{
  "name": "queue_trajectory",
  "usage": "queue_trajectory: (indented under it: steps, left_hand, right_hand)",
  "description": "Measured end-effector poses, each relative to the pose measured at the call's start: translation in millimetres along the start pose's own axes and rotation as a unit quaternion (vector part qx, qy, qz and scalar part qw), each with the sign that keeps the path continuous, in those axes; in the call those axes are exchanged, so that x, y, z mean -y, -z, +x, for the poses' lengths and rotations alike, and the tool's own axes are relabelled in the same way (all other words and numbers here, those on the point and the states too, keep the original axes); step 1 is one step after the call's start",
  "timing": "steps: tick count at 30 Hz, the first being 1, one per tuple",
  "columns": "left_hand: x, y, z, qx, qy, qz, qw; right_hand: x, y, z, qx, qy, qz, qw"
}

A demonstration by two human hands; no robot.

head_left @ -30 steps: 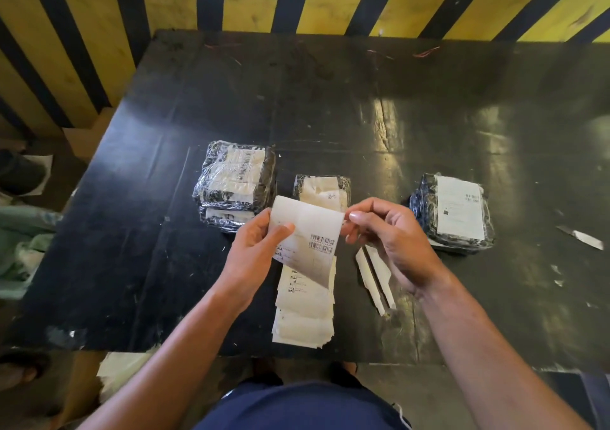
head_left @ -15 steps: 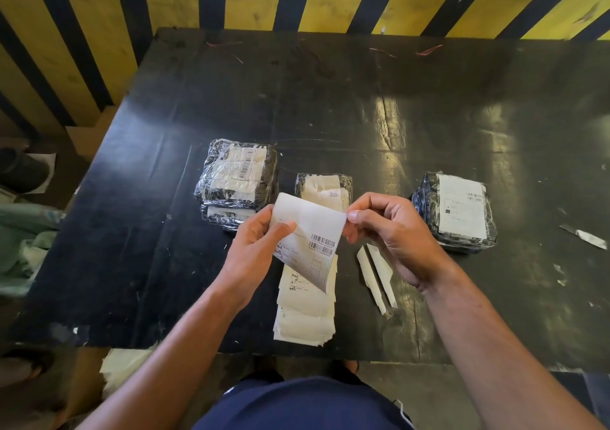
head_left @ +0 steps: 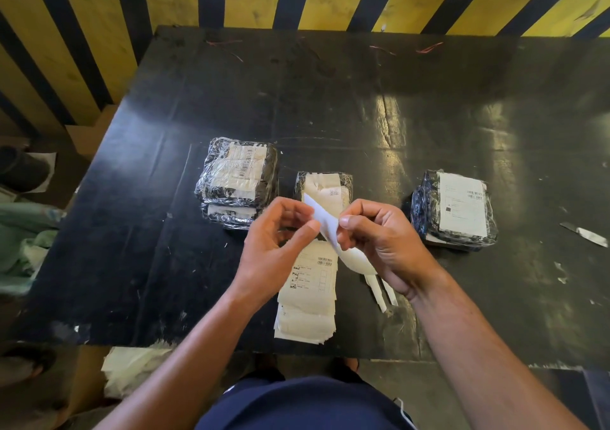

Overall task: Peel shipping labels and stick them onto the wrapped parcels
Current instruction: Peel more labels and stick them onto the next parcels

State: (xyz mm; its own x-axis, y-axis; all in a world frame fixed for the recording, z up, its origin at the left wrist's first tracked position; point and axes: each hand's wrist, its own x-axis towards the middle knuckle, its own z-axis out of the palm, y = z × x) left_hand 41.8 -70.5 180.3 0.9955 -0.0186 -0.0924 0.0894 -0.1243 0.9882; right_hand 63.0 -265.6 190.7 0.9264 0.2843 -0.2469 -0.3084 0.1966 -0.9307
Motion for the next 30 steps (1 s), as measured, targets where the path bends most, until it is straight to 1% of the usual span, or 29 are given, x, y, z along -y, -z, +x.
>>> queue_trajectory:
  steps: [2,4,9,13,16,19,24,27,30]
  left_hand:
    - [-2.1,-3.3,-2.3,0.049,-0.012,-0.022,0.998]
    - [-2.7,-5.9,-2.6,0.057,-0.009,-0.032,0.998]
    - [-1.6,-6.9,-2.8,0.036,0.020,-0.058,0.997]
    - [2.6,-7.2,-0.9,0.010,0.046,-0.045,0.998]
    - [8.0,-7.2,1.4,-0.020,0.074,-0.055,0.996]
    - [10.9,-5.5,4.4,-0.053,0.120,-0.101,0.986]
    - [18.1,3.6,7.8,-0.109,0.185,-0.192,0.958]
    - [23.0,11.0,9.9,-0.128,0.200,-0.227,0.945]
    - [27.2,19.7,13.5,-0.157,0.209,-0.250,0.932]
  right_hand:
    - [-2.2,-2.8,0.6,-0.009,0.003,-0.012,1.000]
    - [-3.3,-4.6,0.2,-0.016,0.006,-0.018,1.000]
    - [-5.5,-7.9,-1.4,-0.024,0.009,-0.034,0.999]
    - [-8.3,-10.4,-1.1,-0.035,0.004,-0.040,0.999]
    - [-13.8,-10.2,0.8,-0.059,-0.001,-0.039,0.997]
    - [-20.1,-7.5,3.1,-0.102,-0.012,-0.038,0.994]
    - [-28.9,3.6,4.5,-0.164,-0.046,0.047,0.984]
    - [-35.9,12.8,5.7,-0.188,-0.060,0.099,0.975]
    - [-41.7,24.2,5.5,-0.222,-0.077,0.160,0.959]
